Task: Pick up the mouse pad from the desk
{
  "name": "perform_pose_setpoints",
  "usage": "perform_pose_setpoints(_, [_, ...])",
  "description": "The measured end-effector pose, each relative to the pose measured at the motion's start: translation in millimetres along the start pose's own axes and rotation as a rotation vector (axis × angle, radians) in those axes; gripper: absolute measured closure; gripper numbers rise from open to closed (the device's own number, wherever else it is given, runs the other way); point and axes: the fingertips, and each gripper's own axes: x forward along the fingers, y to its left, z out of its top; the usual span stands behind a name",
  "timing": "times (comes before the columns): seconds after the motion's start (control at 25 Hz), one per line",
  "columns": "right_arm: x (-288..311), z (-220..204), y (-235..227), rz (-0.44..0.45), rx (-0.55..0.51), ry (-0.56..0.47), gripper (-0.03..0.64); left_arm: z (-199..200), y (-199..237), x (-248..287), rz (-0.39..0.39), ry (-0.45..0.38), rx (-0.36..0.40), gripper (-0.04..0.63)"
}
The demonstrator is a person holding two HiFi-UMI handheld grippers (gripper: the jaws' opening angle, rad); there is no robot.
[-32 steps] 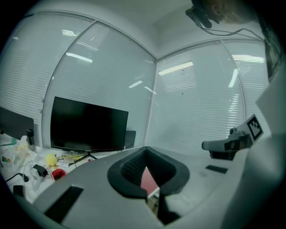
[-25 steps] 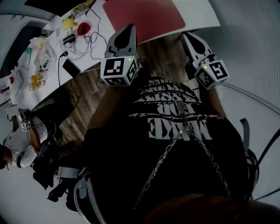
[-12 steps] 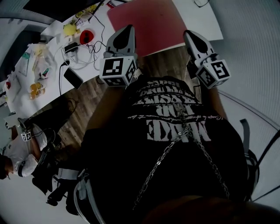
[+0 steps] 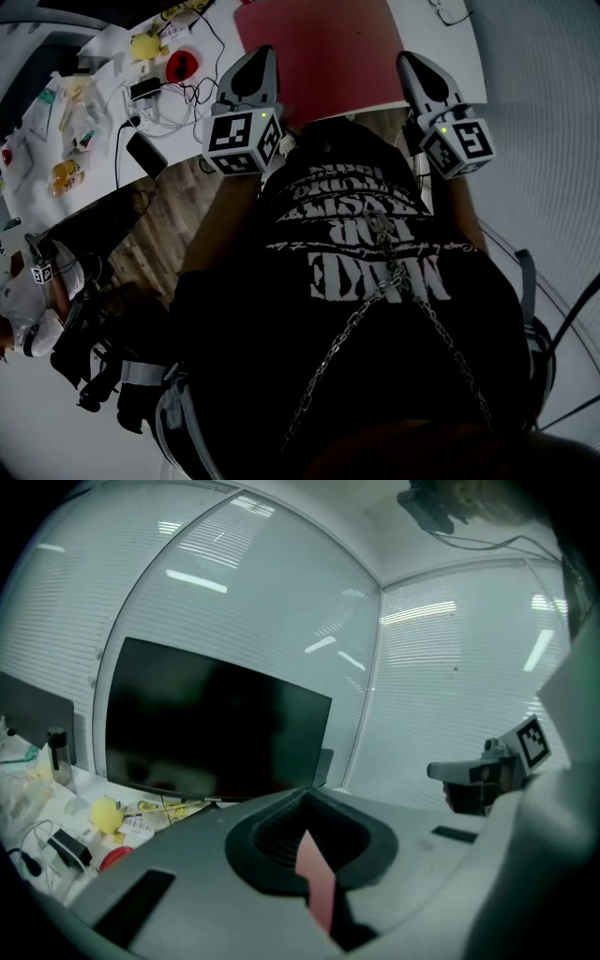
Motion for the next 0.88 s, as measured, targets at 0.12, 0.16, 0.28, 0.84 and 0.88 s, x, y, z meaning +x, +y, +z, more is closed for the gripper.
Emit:
perform_pose_setpoints(0.12, [24.0,-0.9,-26.5,0.043,0.015,0.050,0.617,-11.9,16.1,19.3,0.066,0.043,-0.094,0.589])
perform_pose_setpoints(0.16, [32.6,0.3,-36.0,0.059,0.027,0.058,0.617,-18.4,24.5,25.6,0.095,0.071,-0.122,0.589])
perform_pose_setpoints(0.28, [58.3,-5.6,-70.7,0.078,0.046,0.109,0.617,-51.4,53.8,41.5,0.206,0.187,-0.180,0.588])
perform_pose_setpoints(0.84, [122.3,-200.5,-215.0,0.053,0.102,0.698,0.346,-223.2,122.3,105.1,0.399,0.638,-0.224,0.365])
perform_pose_setpoints(0.88, [122.2,-217.3,-222.2,0.025,0.108,0.748,0.333,-231.4,127.9,105.1,0.408,0.665,-0.214,0.357])
